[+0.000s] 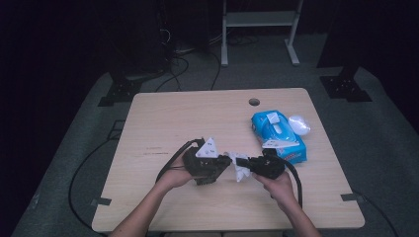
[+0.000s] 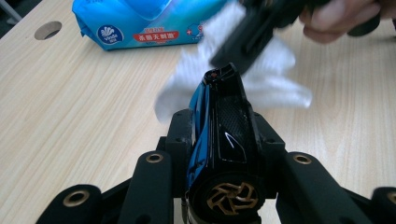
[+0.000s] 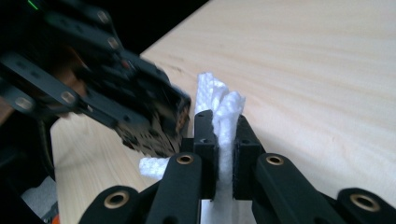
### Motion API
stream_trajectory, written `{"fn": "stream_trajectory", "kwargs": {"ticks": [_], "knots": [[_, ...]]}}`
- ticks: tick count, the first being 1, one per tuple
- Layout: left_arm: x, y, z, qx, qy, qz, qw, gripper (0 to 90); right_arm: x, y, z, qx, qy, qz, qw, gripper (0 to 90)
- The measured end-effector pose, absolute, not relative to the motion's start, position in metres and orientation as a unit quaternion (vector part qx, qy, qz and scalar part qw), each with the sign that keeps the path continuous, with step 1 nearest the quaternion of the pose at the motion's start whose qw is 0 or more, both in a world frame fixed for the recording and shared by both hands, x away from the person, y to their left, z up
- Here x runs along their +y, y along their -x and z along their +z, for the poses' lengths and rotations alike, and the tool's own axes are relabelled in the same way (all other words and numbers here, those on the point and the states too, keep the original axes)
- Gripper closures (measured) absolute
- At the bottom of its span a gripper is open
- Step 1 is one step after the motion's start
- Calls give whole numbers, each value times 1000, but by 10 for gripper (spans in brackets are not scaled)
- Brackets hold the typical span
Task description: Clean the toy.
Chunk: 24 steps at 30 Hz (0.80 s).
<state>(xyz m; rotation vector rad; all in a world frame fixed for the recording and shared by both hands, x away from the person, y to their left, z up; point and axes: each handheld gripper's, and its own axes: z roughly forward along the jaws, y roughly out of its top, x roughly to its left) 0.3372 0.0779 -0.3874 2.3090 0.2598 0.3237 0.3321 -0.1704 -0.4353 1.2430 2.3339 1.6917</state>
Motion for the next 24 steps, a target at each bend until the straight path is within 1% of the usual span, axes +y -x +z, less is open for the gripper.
{"fn": "stream_trajectory", "kwargs": {"ticks": [2, 4, 5, 8, 14, 18, 24], "knots": [[75, -338, -387, 103, -907, 126, 389, 664, -167, -332, -436, 745, -394, 538, -7, 831], [72, -339, -386, 101, -906, 129, 391, 665, -164, -332, -434, 746, -390, 540, -6, 832], [71, -340, -385, 100, -905, 129, 394, 665, -165, -331, -433, 746, -392, 539, 1, 832], [68, -341, -383, 99, -901, 127, 403, 666, -171, -331, -428, 729, -397, 557, -9, 834], [64, -342, -380, 99, -896, 126, 415, 665, -180, -329, -412, 710, -395, 583, 3, 834], [71, -339, -381, 100, -891, 135, 422, 670, -175, -328, -411, 707, -389, 591, -12, 834], [91, -333, -381, 118, -877, 136, 446, 671, -158, -327, -403, 715, -366, 595, -12, 834]]}}
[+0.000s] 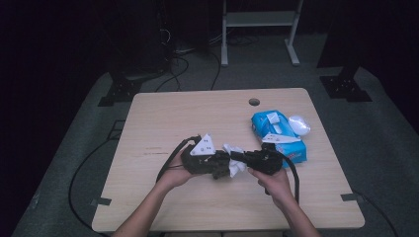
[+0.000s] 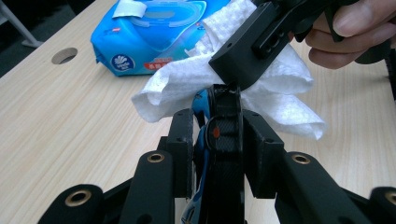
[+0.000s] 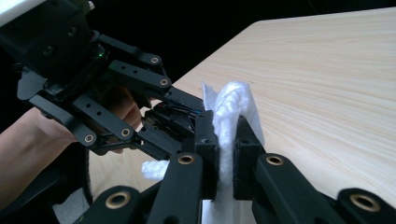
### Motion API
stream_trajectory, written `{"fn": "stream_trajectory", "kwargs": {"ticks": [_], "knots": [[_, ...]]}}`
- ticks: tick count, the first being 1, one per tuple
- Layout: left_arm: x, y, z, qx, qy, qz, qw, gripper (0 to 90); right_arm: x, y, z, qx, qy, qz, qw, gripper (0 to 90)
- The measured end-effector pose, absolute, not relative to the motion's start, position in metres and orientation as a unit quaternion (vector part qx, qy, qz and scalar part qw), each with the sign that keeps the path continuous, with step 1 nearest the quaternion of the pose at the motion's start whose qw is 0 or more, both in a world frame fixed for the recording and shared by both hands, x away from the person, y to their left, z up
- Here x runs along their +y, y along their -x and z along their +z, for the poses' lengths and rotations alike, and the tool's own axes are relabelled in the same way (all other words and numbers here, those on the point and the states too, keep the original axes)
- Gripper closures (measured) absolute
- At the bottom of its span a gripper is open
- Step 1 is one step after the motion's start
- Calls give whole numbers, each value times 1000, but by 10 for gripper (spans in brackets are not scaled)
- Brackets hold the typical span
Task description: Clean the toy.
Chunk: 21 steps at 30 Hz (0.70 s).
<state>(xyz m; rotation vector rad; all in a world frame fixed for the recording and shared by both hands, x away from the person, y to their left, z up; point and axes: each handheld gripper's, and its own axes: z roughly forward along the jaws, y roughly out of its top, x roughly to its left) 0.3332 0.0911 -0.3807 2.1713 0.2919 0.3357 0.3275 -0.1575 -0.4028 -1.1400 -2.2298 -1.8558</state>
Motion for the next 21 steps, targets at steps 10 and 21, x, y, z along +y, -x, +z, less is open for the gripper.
{"fn": "stream_trajectory", "kwargs": {"ticks": [10, 21], "knots": [[131, -323, -393, 148, -858, 133, 474, 667, -122, -335, -405, -741, 342, -577, 9, 834], [157, -311, -416, 163, -869, 137, 447, 667, -97, -338, -426, -761, 344, -550, 6, 833]]}}
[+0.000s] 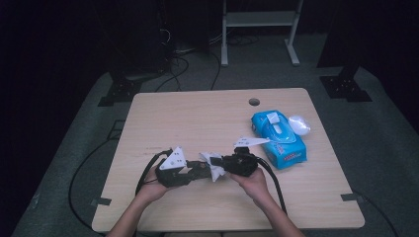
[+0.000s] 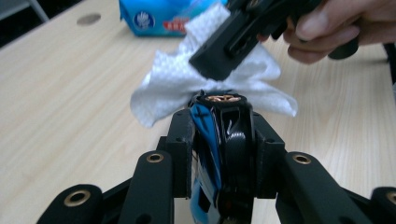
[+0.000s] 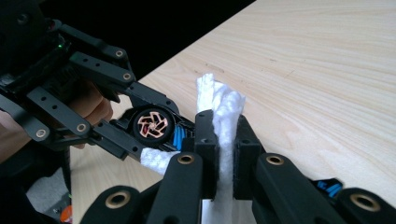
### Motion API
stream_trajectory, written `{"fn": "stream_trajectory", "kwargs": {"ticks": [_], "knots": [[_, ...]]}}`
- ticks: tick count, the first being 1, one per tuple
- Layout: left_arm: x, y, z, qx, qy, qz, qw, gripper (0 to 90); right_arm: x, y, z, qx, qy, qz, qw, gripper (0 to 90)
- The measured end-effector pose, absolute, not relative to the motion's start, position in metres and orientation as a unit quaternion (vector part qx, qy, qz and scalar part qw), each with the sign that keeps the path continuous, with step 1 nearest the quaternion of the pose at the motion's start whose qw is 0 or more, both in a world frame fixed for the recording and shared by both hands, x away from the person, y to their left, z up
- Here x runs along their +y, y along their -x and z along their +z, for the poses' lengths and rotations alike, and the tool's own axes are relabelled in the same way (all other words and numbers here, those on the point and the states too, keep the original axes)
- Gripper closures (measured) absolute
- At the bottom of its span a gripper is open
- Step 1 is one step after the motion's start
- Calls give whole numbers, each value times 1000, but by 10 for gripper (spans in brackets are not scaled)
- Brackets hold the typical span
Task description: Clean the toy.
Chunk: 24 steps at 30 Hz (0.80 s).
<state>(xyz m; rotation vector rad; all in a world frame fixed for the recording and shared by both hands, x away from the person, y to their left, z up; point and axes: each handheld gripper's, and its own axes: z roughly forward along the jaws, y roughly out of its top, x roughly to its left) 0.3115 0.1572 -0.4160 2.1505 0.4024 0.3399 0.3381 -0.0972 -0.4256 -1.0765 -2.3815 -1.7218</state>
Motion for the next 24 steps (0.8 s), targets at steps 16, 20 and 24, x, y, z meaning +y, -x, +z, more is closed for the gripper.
{"fn": "stream_trajectory", "kwargs": {"ticks": [16, 20, 24], "knots": [[168, -317, -448, 204, -878, 111, 419, 589, -65, -338, -439, -791, 332, -513, -19, 833], [156, -323, -446, 196, -885, 116, 406, 563, -65, -336, -437, -797, 325, -508, -29, 833], [149, -326, -445, 190, -889, 130, 396, 623, -66, -333, -435, -808, 314, -496, -59, 832]]}}
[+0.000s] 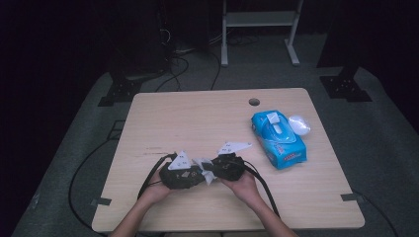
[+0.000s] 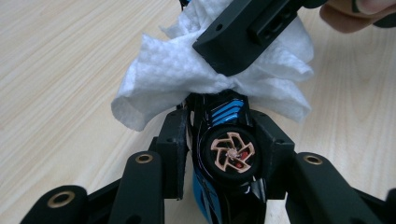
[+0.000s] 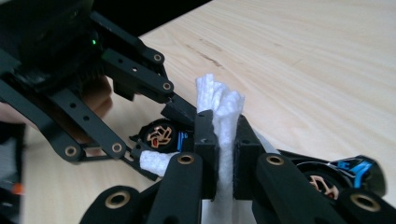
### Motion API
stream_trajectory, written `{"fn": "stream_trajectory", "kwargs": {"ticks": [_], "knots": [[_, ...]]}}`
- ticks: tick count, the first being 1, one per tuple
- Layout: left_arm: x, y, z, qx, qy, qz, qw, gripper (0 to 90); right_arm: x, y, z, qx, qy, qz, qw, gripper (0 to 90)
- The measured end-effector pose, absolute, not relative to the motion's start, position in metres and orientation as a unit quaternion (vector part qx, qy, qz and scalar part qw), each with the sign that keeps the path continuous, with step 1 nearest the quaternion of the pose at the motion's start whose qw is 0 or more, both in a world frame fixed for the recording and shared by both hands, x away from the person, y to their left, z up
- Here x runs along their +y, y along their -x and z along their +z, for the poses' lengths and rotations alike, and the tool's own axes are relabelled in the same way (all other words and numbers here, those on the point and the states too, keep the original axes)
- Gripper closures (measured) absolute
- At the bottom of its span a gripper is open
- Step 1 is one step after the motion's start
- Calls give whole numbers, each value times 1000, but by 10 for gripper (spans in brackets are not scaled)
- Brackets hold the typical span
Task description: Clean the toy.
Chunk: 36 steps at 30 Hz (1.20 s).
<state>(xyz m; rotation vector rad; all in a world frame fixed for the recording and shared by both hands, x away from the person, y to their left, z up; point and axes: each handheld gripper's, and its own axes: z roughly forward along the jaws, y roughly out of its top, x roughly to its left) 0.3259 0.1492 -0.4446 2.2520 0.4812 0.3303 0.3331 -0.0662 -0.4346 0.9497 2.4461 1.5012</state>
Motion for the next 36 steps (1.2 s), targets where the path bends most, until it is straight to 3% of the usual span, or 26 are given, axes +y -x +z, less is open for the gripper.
{"fn": "stream_trajectory", "kwargs": {"ticks": [7, 15, 36], "knots": [[153, -327, -444, 186, -891, 131, 394, 653, -88, -337, -432, 803, -330, 482, 114, 832], [154, -326, -443, 185, -891, 132, 393, 653, -98, -337, -432, 804, -331, 473, 139, 832], [180, -325, -440, 185, -897, 125, 381, 645, -111, -342, -444, 786, -367, 488, 98, 832]]}}
